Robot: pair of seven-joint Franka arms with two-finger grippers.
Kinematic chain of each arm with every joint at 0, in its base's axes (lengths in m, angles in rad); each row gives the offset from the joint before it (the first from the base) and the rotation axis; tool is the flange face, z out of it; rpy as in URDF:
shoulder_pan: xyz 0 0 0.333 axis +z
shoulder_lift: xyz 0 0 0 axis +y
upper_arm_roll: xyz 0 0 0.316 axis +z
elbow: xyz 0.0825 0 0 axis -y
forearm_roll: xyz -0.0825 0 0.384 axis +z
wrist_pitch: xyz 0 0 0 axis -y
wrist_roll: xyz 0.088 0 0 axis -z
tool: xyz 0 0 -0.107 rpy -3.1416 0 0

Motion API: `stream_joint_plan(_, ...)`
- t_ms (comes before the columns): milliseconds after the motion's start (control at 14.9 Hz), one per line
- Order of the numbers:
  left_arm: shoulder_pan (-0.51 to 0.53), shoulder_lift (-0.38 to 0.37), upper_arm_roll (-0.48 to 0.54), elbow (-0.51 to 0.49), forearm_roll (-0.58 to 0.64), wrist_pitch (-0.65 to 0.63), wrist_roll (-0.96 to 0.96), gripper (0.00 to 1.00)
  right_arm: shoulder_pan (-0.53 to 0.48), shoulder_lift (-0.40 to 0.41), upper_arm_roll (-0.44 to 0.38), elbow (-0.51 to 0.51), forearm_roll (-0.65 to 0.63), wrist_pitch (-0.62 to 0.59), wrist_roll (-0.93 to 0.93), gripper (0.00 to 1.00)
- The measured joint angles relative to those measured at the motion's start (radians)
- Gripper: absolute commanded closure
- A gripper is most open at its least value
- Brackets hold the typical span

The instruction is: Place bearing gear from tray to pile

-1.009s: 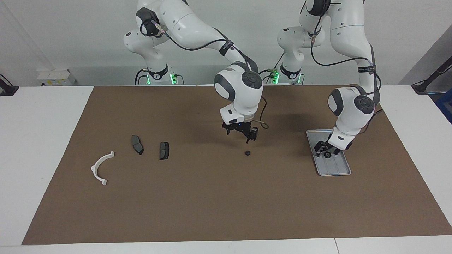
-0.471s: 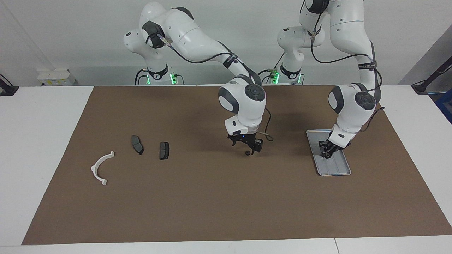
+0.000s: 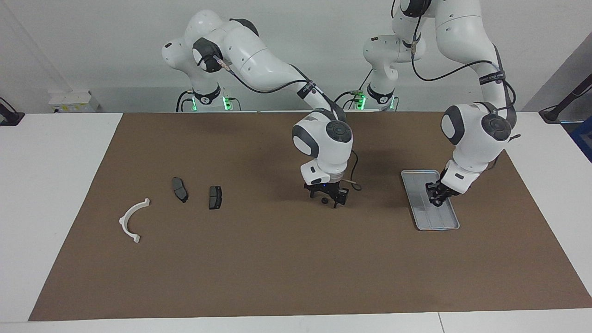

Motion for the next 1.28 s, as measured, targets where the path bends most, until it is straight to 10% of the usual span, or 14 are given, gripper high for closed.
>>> stream_joint_plan(269, -0.012, -0.007, -0.008, 0.12, -0.023, -0.134, -0.038, 1.0, 0.0, 0.0, -0.005, 0.0, 0.0, 0.0, 0.0, 0.37)
stream_joint_plan(538, -0.039, -0.007, -0.011, 0.172, -0.023, -0.183, -0.098, 1.0, -0.001, -0.001, -0.007, 0.009, 0.0, -0.004, 0.0, 1.0)
stream_joint_plan(1278, -0.087, -0.006, -0.007, 0.172, -0.021, -0.183, -0.192, 1.0, -0.13, -0.06, -0.019, 0.045, -0.004, -0.157, -0.213, 1.0)
